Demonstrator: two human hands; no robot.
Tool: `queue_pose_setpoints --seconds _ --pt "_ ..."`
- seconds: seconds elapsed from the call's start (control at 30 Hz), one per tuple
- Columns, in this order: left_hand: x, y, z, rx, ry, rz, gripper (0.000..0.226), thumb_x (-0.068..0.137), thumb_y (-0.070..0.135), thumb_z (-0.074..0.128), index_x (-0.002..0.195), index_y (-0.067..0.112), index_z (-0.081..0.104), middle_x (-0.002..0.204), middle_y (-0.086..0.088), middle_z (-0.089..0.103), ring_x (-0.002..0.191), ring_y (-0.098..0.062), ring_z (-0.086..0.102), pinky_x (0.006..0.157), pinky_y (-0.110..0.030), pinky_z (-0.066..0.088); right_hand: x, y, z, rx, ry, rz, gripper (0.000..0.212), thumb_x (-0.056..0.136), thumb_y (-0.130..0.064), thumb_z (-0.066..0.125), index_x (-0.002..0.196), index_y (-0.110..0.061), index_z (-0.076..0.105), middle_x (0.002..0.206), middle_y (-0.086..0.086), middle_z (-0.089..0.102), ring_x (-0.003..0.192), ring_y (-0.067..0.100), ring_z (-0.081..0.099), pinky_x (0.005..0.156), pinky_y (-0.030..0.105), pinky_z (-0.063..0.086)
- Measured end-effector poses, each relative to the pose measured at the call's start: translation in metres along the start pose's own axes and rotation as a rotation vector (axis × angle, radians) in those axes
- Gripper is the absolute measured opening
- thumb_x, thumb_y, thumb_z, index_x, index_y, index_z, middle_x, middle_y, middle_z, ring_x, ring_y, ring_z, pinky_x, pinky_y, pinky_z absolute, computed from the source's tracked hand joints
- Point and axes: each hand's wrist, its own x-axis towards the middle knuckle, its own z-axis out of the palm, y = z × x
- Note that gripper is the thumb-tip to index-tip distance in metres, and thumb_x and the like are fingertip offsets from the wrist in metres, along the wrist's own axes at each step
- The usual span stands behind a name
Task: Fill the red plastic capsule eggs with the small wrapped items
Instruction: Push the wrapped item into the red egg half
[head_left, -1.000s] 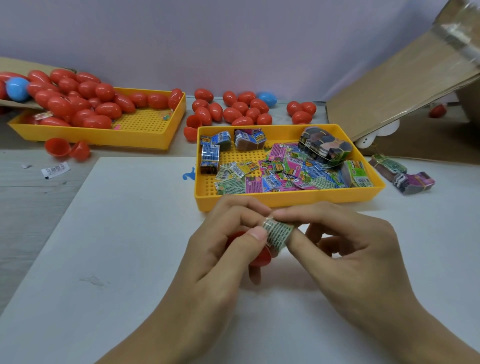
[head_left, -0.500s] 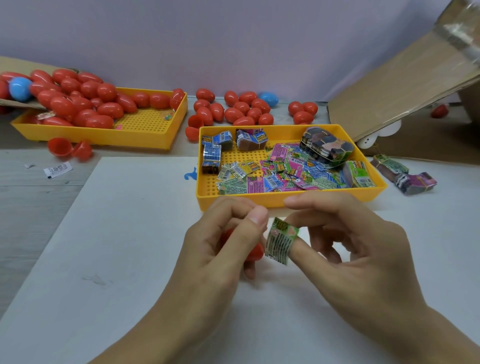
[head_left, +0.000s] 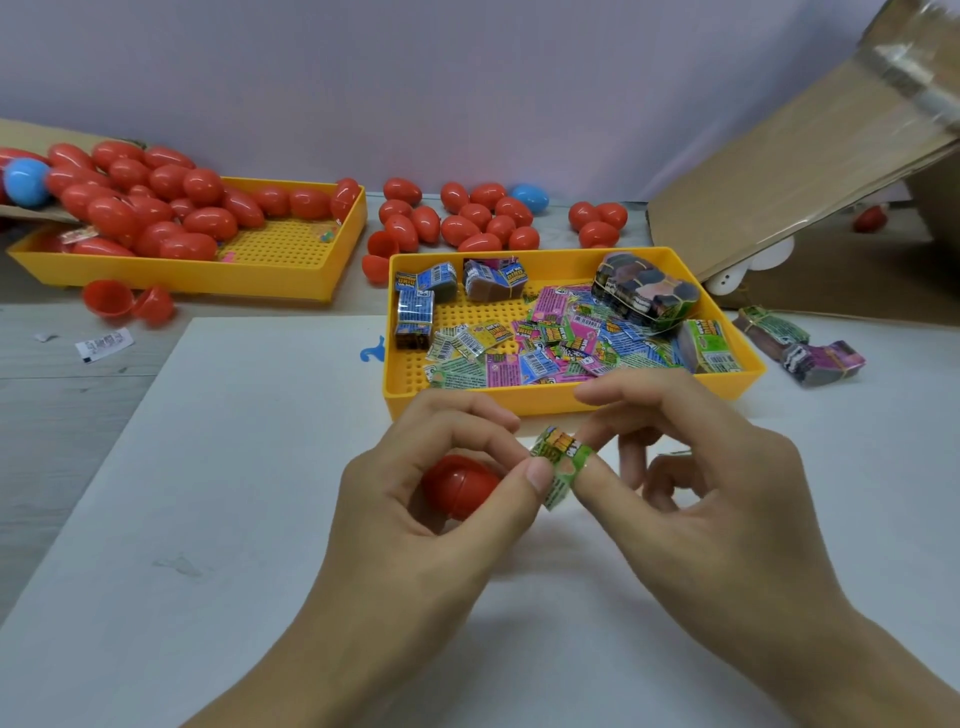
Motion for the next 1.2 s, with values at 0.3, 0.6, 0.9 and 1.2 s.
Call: queue_pose_setpoints --seconds 0.3,0.6,0.9,1.2 --pt "0.0016 -0.0041 -0.0022 -0.474 -0.058 -0.148 0.021 0.063 0.021 0.062 0.083 0.024 0.069 0.092 -0.007 0.068 0.071 -0.023 0.061 0.061 -0.030 0.051 -0.0017 -0.0012 0.0030 0.085 -0.042 -0.015 0.012 0.081 -0.023 0.075 0.087 -0.033 0.079 0.072 -0.017 0.068 0.059 0.012 0.058 0.043 0.032 0.045" --pt "-0.0021 -0.0029 0.0035 -0.255 -0.010 -0.016 0.038 0.077 -0.004 0.065 0.107 0.016 0.051 0.103 -0.007 0.067 0.092 -0.018 0.065 0.079 -0.024 0.054 0.0000 0.0011 0.0001 -0.033 -0.038 -0.126 0.012 0.084 -0.018 0.073 0.093 -0.022 0.079 0.075 -0.016 0.068 0.063 0.009 0.059 0.052 0.016 0.040" --pt "-0.0011 0.0031 0.0024 -0.249 -0.017 -0.067 0.032 0.075 0.000 0.067 0.104 0.014 0.066 0.096 -0.005 0.072 0.089 -0.017 0.070 0.076 -0.030 0.060 -0.0015 0.0024 -0.0025 -0.039 -0.003 -0.168 0.012 0.084 -0.013 0.073 0.094 -0.018 0.078 0.073 -0.007 0.066 0.061 0.016 0.056 0.050 0.023 0.042" --pt "-0.0013 0.0043 -0.0008 -0.251 -0.026 -0.090 0.032 0.073 0.027 0.068 0.104 0.019 0.071 0.097 -0.007 0.072 0.086 -0.023 0.070 0.072 -0.024 0.056 -0.0017 0.0002 -0.0026 -0.095 -0.039 -0.198 0.011 0.082 -0.010 0.072 0.087 -0.018 0.078 0.067 -0.007 0.060 0.055 0.014 0.046 0.052 0.020 0.038"
